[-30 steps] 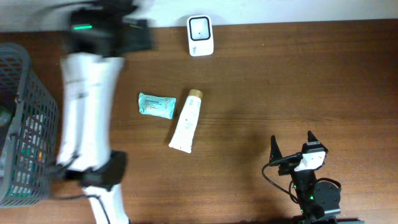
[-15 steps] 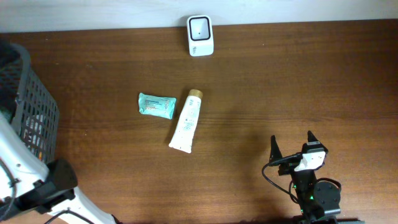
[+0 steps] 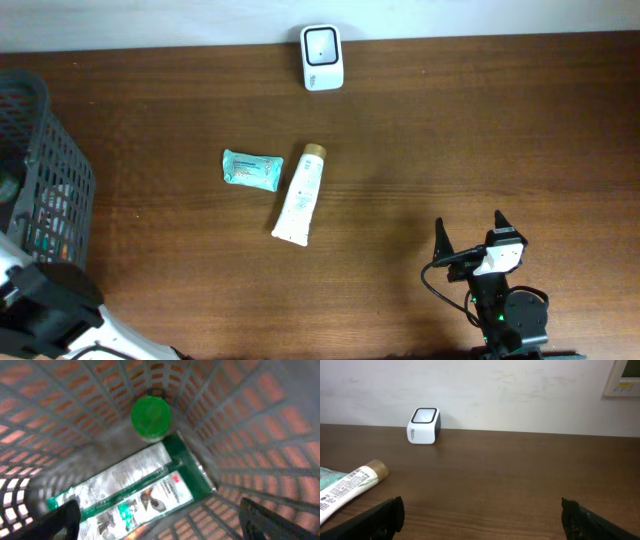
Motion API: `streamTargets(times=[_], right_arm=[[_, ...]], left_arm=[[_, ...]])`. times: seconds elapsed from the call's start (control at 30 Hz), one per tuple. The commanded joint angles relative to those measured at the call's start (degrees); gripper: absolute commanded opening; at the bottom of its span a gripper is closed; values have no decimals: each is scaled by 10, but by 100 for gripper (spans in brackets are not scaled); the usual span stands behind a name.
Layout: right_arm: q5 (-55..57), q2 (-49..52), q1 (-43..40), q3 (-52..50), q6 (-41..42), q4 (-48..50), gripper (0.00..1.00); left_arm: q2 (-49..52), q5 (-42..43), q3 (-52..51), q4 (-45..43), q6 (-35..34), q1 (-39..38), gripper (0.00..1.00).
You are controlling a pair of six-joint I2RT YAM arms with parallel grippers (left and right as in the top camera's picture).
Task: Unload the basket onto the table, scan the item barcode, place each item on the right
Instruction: 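Reach the left gripper back into the basket and grasp green-lidded jar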
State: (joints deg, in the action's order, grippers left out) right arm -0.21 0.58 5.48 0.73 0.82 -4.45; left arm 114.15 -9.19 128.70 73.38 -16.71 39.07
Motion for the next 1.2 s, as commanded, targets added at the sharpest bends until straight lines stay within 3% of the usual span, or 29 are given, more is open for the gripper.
streamTargets(times=[0.0,0.27,0.53,1.17], right_arm=[[5,-4,5,-4,-4,-2,98],[5,-4,5,-4,-4,-2,98],[5,-4,5,-4,-4,-2,98],[5,-4,5,-4,-4,-2,98]], left_arm=[[3,4,-80,-71,95,2,98],[4,-1,-207,-223,142,19,99],[42,0,-237,-326,211,35,99],[161,0,-237,-426,211,46,99]])
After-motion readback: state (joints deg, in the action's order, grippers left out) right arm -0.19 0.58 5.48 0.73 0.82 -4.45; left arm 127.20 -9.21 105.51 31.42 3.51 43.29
